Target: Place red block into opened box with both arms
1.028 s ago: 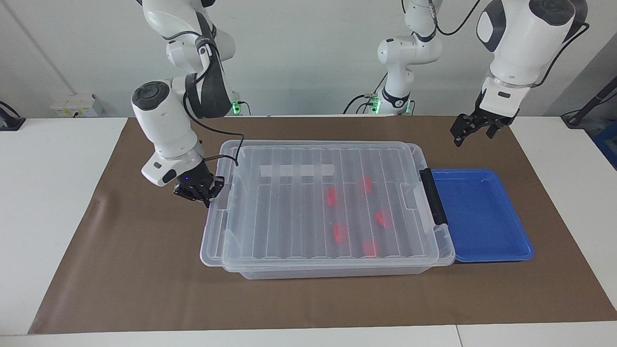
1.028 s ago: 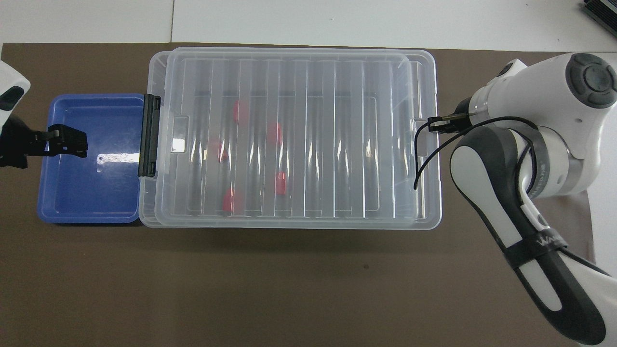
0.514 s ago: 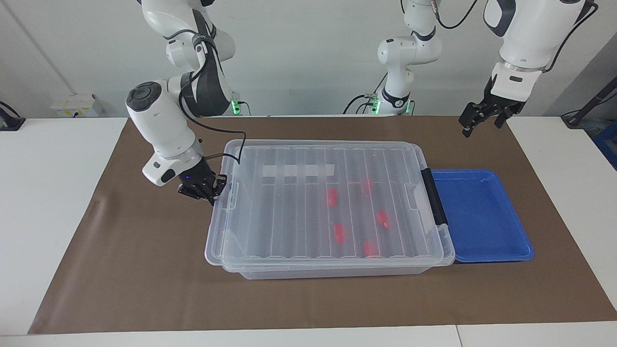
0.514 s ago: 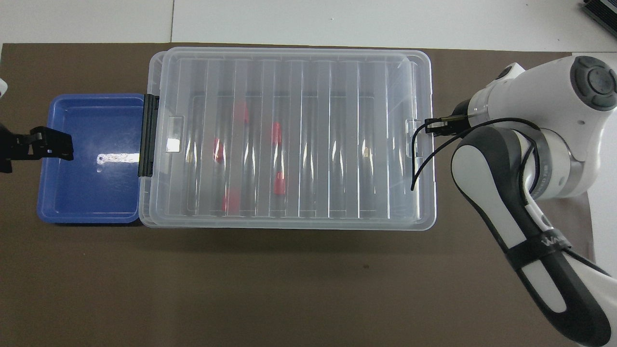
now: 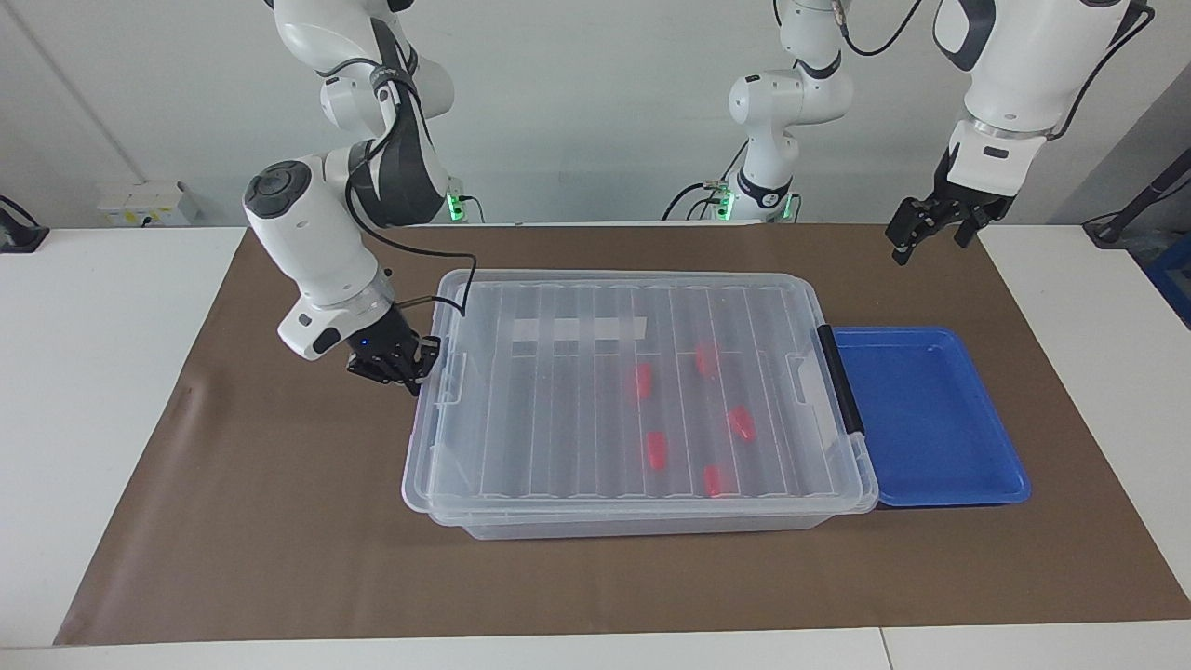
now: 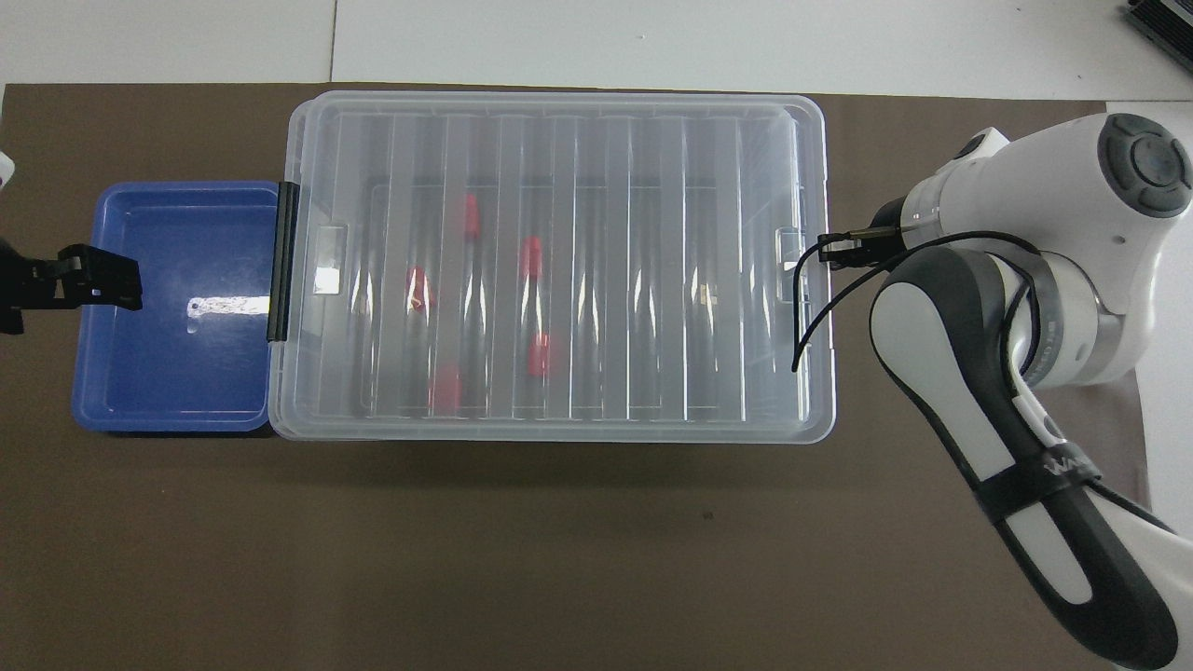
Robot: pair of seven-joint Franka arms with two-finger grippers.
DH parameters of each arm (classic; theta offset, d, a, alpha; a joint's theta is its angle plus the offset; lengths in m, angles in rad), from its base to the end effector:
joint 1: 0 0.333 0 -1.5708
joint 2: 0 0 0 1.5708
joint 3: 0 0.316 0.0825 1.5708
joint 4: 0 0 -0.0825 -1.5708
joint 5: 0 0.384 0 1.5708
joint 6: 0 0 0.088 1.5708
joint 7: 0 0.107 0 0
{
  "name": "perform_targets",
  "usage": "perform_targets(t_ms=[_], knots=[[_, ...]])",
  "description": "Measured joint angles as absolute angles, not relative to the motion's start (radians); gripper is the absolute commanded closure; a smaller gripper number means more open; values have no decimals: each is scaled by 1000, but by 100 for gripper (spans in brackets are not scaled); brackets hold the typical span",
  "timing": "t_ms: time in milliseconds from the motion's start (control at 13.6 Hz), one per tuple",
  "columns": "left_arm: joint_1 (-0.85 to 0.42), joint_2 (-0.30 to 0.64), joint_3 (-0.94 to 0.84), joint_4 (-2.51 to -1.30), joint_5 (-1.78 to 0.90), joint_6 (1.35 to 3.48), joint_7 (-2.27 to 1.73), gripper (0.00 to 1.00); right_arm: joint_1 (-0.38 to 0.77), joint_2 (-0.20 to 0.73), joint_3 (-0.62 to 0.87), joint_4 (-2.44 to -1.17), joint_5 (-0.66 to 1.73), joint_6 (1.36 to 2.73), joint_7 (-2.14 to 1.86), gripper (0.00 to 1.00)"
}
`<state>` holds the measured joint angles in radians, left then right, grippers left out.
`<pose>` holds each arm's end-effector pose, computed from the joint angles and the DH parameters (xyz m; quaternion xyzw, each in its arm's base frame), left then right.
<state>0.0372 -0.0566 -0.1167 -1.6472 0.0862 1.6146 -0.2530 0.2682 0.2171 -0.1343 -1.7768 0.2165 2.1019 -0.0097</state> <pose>0.5396 -0.0359 0.6234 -0.9952 -0.0852 -0.0193 0.0438 0.6241 0.0997 0.4463 -0.9948 -0.0242 -0.0500 0.0851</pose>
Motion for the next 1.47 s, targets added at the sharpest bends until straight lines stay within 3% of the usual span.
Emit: perform_targets(t_ms=[73, 294, 808, 1248, 1469], knots=[[37, -57, -117, -1647, 86, 1615, -253, 0, 269, 217, -134, -1778, 211, 2102, -10, 1], [37, -57, -117, -1648, 86, 1624, -253, 0, 266, 201, -143, -1776, 112, 2088, -10, 0], [70, -57, -115, -1663, -31, 1652, -254, 0, 206, 53, -154, -1746, 36, 1885, -10, 0], [71, -75, -118, -1710, -112, 1676, -254, 0, 179, -41, -163, -1648, -5, 1586, 100, 0], [71, -82, -122, -1728, -115, 1690, -254, 0, 170, -49, -165, -1640, -5, 1546, 111, 0]])
